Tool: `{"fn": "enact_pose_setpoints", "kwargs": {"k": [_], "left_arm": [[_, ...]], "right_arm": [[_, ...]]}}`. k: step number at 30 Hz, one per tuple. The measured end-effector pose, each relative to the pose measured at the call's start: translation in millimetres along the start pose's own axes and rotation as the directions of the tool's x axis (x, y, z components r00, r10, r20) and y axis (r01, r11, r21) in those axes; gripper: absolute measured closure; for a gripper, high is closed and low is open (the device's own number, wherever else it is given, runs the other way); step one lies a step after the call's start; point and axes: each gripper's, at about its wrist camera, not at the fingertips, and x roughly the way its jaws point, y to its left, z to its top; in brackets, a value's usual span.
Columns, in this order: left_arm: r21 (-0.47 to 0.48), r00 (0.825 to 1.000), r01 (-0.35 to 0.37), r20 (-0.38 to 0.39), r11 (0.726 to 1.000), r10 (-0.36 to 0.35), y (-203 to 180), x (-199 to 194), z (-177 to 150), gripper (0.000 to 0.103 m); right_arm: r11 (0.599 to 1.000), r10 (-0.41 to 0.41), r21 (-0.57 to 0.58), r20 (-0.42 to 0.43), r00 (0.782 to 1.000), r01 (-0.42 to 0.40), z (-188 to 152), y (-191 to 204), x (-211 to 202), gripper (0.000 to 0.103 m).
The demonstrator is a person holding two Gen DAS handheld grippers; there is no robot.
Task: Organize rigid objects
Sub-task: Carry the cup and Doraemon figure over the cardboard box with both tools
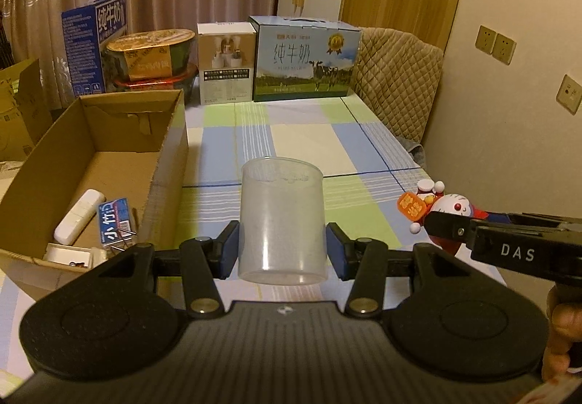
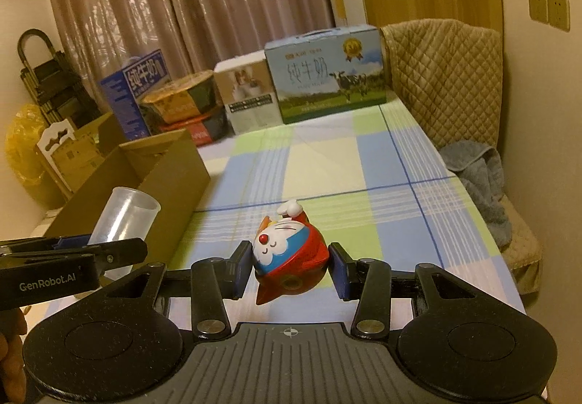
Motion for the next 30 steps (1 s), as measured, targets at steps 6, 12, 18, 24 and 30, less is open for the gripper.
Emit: {"fn": "enact_pose_setpoints", "kwargs": {"k": [6,12,18,24,30], "left_arm": [[-0.003,1.0,-0.008,0.014,1.0,0.008,6,-16,-2,0.058],[-0.009,1.0,-0.021,0.018,1.0,0.021,13,-26,-6,0.058],[-0.017,0.999,-0.03,0.021,0.999,0.03,20,-32,-7,0.058],[-0.025,0.999,-0.035,0.024,0.999,0.035,27,-35,-8,0.058],[-0.035,0.999,-0.041,0.024,0.999,0.042,36,-37,-9,0.058]], "right_arm": [[1.0,0.009,-0.011,0.012,1.0,-0.009,1,10,-11,0.061],[0.999,0.026,-0.021,0.019,0.999,-0.026,2,17,-16,0.061],[0.999,0.036,-0.034,0.014,0.999,-0.036,1,24,-15,0.061],[0.998,0.039,-0.043,0.007,0.999,-0.038,0,30,-12,0.061],[0.997,0.046,-0.056,-0.005,0.999,-0.046,-2,38,-6,0.061]]}}
